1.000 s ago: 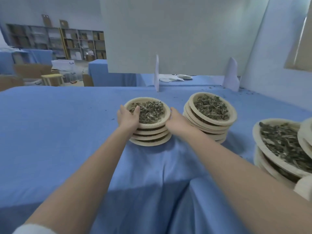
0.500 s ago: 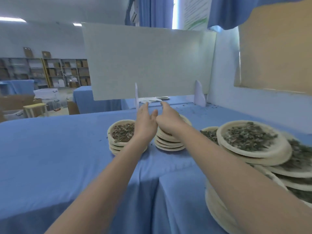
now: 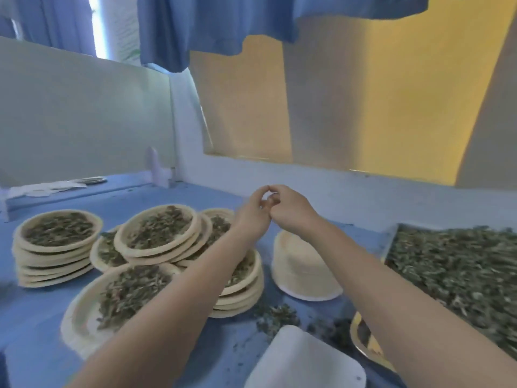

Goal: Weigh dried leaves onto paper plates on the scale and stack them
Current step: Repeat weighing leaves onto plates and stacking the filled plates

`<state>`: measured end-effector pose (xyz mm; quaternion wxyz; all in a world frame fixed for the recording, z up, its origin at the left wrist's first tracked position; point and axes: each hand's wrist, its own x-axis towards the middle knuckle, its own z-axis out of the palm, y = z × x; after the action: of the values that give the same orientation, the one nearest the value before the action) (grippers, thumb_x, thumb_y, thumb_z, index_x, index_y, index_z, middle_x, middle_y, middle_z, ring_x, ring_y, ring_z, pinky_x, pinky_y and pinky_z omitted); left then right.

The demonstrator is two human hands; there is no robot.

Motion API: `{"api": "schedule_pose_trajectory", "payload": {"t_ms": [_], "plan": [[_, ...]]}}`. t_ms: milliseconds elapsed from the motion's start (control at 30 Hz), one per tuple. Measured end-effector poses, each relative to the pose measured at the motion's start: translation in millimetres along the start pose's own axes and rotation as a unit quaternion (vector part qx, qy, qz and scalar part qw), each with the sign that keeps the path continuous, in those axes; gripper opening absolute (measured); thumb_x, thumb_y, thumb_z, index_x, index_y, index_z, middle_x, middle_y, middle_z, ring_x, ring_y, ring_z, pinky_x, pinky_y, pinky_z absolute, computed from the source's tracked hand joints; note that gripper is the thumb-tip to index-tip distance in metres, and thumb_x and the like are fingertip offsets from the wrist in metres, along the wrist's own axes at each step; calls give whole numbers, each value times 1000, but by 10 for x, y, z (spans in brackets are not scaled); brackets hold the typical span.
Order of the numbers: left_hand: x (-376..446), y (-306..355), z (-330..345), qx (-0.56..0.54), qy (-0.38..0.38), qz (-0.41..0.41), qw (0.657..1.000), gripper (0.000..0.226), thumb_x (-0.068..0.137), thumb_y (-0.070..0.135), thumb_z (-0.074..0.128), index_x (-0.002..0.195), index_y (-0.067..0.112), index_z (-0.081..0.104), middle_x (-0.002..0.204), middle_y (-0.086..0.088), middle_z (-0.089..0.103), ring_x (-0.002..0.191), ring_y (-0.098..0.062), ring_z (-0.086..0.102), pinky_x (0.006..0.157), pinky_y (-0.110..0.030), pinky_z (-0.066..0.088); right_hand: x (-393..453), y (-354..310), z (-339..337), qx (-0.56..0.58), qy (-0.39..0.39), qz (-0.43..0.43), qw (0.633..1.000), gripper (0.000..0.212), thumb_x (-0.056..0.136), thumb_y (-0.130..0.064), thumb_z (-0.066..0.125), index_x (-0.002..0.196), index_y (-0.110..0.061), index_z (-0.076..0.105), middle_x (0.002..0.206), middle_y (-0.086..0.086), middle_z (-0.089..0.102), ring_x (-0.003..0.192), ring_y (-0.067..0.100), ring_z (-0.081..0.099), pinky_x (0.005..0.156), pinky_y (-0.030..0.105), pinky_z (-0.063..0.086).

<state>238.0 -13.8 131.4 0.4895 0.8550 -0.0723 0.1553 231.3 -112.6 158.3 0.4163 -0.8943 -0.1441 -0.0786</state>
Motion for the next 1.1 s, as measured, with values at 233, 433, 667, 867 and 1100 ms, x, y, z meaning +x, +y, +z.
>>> {"api": "schedule_pose_trajectory", "payload": {"t_ms": [233, 433, 667, 867, 1100], "plan": [[345, -227, 1084, 190, -78, -30, 978, 52, 96, 19, 44, 146, 14, 30, 150, -8, 35, 137, -25, 31, 109, -32, 25, 142, 1252, -341, -121, -3, 114, 986, 53, 91, -13, 49, 143, -12, 37, 145, 8, 42, 132, 22, 40, 104, 28, 32], [511, -552, 1098, 232, -66, -138, 961, 46, 91, 6, 39, 136, 5, 35, 134, -18, 44, 112, -31, 51, 83, -35, 45, 268, 1679, -208, -149, 8, 172, 974, 24, 89, -14, 53, 109, -1, 53, 128, 18, 50, 111, 28, 52, 73, 28, 46], [594, -557, 1045, 242, -68, -142, 957, 16, 90, 0, 35, 76, 8, 35, 73, -4, 38, 59, -15, 36, 45, -26, 26, 316, 1707, -251, -166, 59, 191, 966, 34, 85, 5, 40, 59, -14, 28, 61, 2, 31, 50, 14, 26, 43, 23, 19], [596, -305, 912, 220, -37, -115, 968, 12, 89, -4, 34, 81, 2, 40, 81, -4, 43, 77, -20, 45, 59, -25, 33, 290, 1428, -400, -187, 72, 169, 965, 29, 87, 4, 38, 63, -12, 32, 71, 4, 39, 56, 14, 33, 44, 24, 24], [151, 38, 577, 155, 2, -101, 983, 38, 88, -4, 35, 123, 1, 47, 119, -21, 54, 109, -35, 52, 80, -36, 43, -175, 1110, -618, -144, 63, 157, 975, 38, 88, 2, 38, 125, 5, 48, 123, 22, 49, 99, 37, 59, 73, 45, 50]]}}
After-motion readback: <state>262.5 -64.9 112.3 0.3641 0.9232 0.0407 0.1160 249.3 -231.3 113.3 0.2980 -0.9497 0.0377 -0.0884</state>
